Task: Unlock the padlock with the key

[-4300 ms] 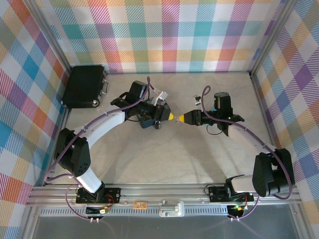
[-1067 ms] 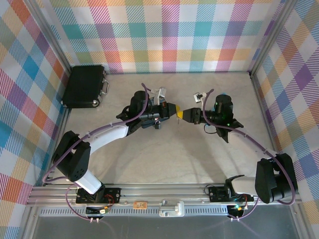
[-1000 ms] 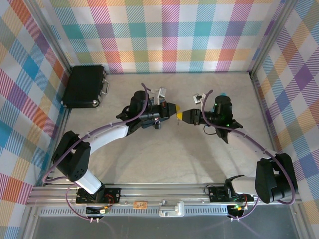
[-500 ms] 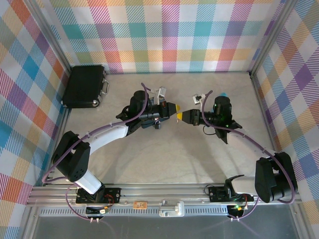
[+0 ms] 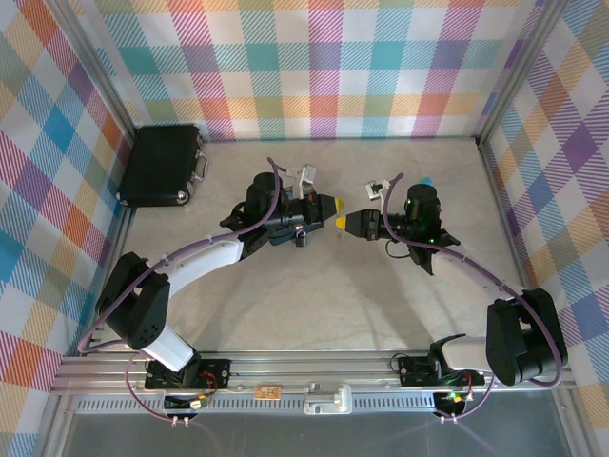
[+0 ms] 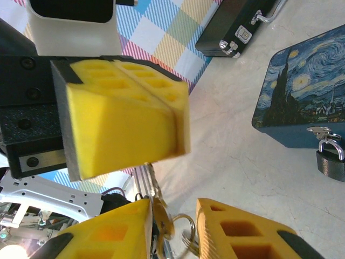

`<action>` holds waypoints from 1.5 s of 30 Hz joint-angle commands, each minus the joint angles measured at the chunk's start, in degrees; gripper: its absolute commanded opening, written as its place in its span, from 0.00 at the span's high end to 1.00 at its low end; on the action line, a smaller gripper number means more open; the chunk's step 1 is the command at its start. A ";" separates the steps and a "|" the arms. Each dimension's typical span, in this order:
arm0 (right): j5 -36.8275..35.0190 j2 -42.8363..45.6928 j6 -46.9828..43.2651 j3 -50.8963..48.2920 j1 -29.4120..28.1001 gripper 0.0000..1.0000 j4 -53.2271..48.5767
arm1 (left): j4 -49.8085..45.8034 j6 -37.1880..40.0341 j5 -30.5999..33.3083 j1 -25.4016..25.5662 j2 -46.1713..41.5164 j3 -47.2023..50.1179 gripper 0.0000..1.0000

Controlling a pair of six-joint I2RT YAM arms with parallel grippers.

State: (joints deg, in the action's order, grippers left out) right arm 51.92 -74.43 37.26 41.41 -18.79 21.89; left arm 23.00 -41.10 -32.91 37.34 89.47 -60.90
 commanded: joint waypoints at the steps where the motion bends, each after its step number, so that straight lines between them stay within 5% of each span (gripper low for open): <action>1: 0.34 -0.26 0.14 -0.88 -0.29 0.74 1.75 | 2.86 -0.34 0.46 -0.53 -2.14 -0.09 1.00; 12: -0.45 -0.49 1.16 -0.29 -0.28 0.83 3.59 | 4.54 -1.84 -0.06 -0.45 -1.76 0.72 1.00; 17: -1.31 -0.35 0.83 -0.28 -0.29 0.99 3.00 | 4.69 -2.06 0.82 -0.52 -2.26 1.54 1.00; 20: -2.54 -0.37 -0.20 0.13 -0.18 1.00 0.59 | 3.62 -2.07 3.49 -0.93 -3.29 2.39 1.00; 24: -3.60 -0.44 -0.93 0.20 -0.14 1.00 -1.03 | 2.67 -4.29 8.34 -3.55 -5.36 5.32 0.60; 27: -4.50 -0.28 -1.85 0.39 -0.11 1.00 -2.92 | 2.01 -5.81 11.59 -6.08 -7.56 9.21 0.43; 34: -9.67 -0.85 -9.37 3.45 -0.11 1.00 -15.97 | -11.63 -2.91 24.11 -7.64 -10.98 16.58 0.42; 40: -21.99 -2.38 -13.61 6.75 -0.12 1.00 -29.26 | -11.32 -3.14 28.27 -4.62 -6.75 19.78 0.43; 45: -24.87 -2.52 -12.99 6.00 -0.19 1.00 -30.49 | -13.09 0.82 36.44 -0.88 -1.60 16.55 0.45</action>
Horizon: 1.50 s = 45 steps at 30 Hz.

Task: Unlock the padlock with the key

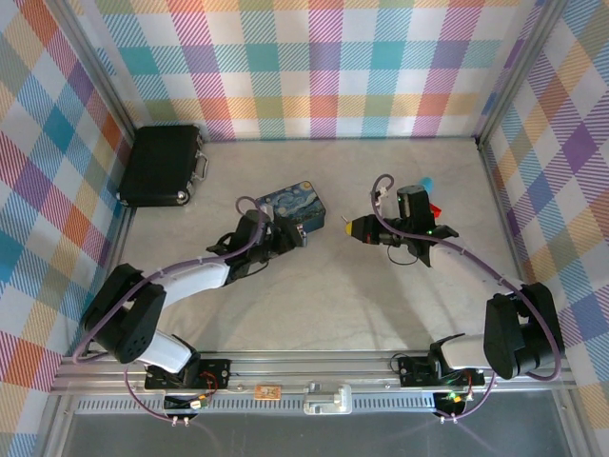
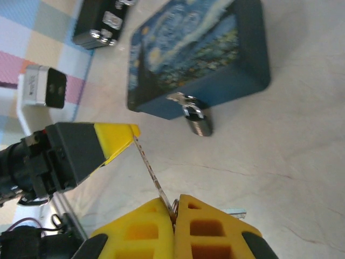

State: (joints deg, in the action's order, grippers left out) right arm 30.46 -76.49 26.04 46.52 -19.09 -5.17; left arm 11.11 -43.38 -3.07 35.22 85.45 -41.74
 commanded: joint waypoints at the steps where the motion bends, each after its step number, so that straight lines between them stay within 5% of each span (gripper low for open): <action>1: -3.31 -0.42 -1.68 0.77 0.11 1.00 -3.20 | -0.93 3.21 7.69 1.36 3.75 -3.26 0.46; 18: -2.76 1.28 -1.63 -0.58 0.11 1.00 -2.06 | 2.83 9.97 11.95 1.20 22.95 -14.40 0.52; 32: -2.07 0.44 -1.11 -0.31 0.11 1.00 -1.45 | 8.31 7.15 8.64 -0.77 27.12 -13.90 0.80; 35: -1.93 0.29 -0.72 -0.31 0.16 1.00 -1.24 | 8.56 6.10 8.67 -0.86 27.04 -13.39 0.81; 39: -1.63 0.11 -0.40 -0.28 0.11 1.00 -0.98 | 8.24 4.84 8.98 -0.95 27.55 -13.18 0.67; 45: -1.51 0.28 -0.03 -0.52 0.12 1.00 -0.64 | 6.82 3.12 9.41 -0.95 28.97 -13.30 0.77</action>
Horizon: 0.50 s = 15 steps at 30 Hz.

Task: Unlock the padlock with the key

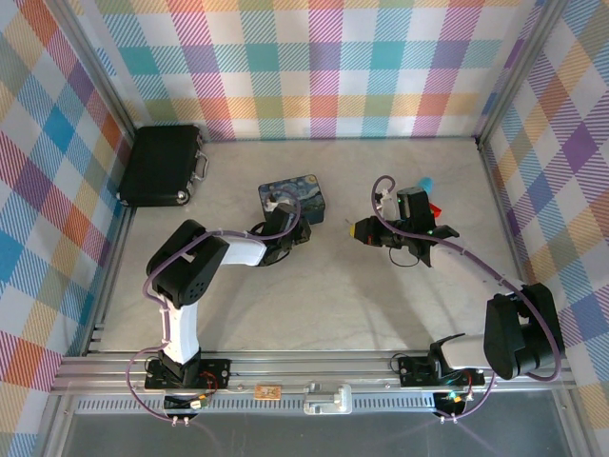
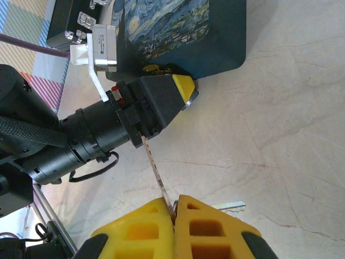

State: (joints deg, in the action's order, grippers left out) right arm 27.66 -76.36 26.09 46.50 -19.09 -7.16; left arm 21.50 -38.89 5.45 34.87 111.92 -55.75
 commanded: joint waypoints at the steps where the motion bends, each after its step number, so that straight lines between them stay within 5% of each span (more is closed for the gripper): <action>1: 1.29 0.15 -0.13 -0.51 0.15 1.00 1.31 | -3.63 -1.38 1.04 -0.60 2.53 0.81 0.81; 6: 1.17 0.05 -0.11 -0.73 0.11 1.00 1.45 | -3.42 -2.41 -1.35 -1.10 1.73 0.97 1.00; 15: 2.06 -1.93 2.67 -3.18 0.11 1.00 5.57 | 4.29 -14.28 -15.97 -3.03 -3.06 3.96 1.00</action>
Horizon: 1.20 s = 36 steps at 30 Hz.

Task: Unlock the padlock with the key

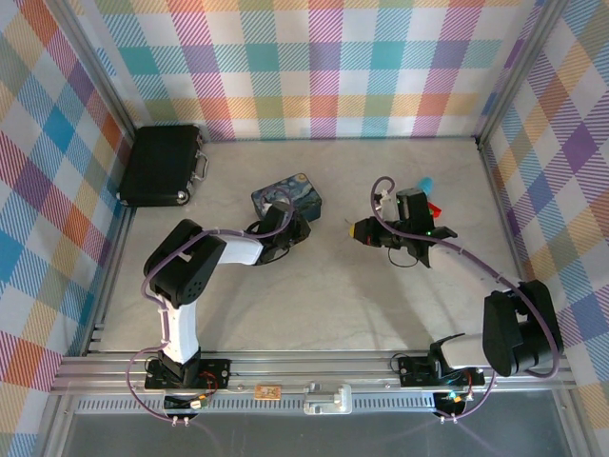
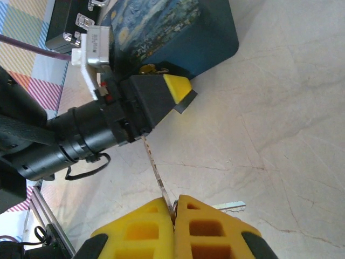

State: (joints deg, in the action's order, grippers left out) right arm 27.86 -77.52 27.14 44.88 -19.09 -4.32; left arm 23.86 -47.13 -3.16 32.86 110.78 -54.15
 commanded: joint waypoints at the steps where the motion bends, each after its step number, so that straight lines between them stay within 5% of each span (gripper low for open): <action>1: 2.40 -1.10 2.34 -2.21 0.11 1.00 3.93 | 4.77 -8.60 -9.49 -1.32 -1.98 3.24 1.00; 7: 5.09 -4.76 7.63 -4.97 -0.80 1.00 10.90 | 16.69 -17.59 -16.46 -1.75 -1.62 5.85 1.00; 20: 9.04 -13.84 15.19 -5.71 -4.90 1.00 24.99 | 40.55 -28.99 -20.71 -1.84 1.56 12.40 1.00; 36: 11.43 -19.60 18.22 -1.63 -5.95 1.00 30.28 | 42.79 -27.47 -19.56 -1.40 2.11 13.57 1.00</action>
State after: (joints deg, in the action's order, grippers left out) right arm 37.60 -96.68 44.62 41.52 -24.18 23.83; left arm 65.65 -72.84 -20.99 31.00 112.03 -41.01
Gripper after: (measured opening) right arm 0.050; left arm 0.150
